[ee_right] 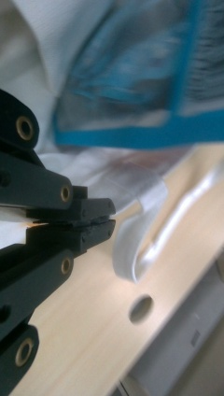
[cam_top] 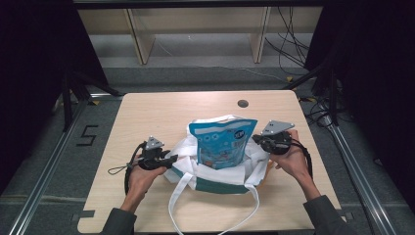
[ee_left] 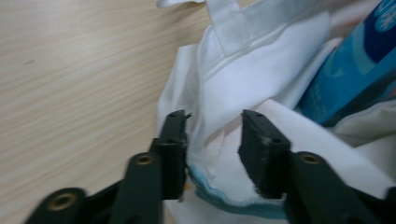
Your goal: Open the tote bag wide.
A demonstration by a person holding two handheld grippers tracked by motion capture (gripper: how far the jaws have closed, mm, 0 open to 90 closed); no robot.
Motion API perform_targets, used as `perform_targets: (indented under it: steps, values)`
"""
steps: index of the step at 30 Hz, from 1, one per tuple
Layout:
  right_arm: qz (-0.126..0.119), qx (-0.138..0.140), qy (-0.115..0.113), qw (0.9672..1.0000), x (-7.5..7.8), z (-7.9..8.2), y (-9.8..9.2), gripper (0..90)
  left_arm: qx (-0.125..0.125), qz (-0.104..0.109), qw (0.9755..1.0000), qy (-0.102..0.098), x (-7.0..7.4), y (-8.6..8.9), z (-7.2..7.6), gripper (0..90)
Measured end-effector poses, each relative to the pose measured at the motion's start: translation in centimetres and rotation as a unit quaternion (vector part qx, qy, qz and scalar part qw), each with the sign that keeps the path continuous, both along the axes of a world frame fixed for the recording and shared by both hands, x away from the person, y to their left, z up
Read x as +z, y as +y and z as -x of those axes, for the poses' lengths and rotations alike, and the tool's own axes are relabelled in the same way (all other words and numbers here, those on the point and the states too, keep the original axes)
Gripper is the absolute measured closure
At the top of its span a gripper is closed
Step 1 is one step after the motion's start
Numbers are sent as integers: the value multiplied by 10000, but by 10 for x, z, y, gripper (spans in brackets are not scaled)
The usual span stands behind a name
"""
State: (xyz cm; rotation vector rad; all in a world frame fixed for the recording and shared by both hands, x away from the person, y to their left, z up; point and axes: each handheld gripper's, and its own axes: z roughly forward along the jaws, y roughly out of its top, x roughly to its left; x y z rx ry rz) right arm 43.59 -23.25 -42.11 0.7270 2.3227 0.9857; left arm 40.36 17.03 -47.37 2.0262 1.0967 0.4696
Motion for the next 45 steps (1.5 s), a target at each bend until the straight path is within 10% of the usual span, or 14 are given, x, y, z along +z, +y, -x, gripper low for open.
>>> perform_targets:
  steps: [3,5,8,13,18,22,27,32,38,42,45]
  values:
    - [-78,-434,-137,9989,6,-4,-2,893,-369,-844,9957,-93,-11,-5,-1,771]
    - [246,-595,-173,9978,-7,-15,-5,893,-328,-800,9962,105,-23,-14,1,794]
    - [453,-789,410,9950,-50,-31,-8,892,-385,-1068,9935,111,-25,-24,1,800]
    - [314,-795,791,9932,-68,-40,-12,892,-368,-1058,9937,82,-26,-24,2,799]
    - [49,-864,860,9925,-61,-39,-18,806,-239,-566,9979,200,-12,-15,3,628]
    - [-271,-1057,781,9910,-39,-28,-31,631,-470,-866,9948,-266,23,-32,11,469]
    - [-821,-704,661,9919,-5,5,-41,579,-724,-836,9926,-498,45,-57,-14,439]
    - [-1132,182,872,9896,12,48,-25,566,-855,-857,9926,-54,35,-73,-45,471]
    - [-967,1201,1398,9781,7,80,7,552,-708,-489,9962,124,30,-78,-63,517]
    - [-386,1614,1421,9758,-12,84,28,554,-769,-250,9966,151,29,-79,-73,614]
    - [-65,1795,1600,9706,-25,85,35,734,-705,60,9972,243,28,-76,-83,716]
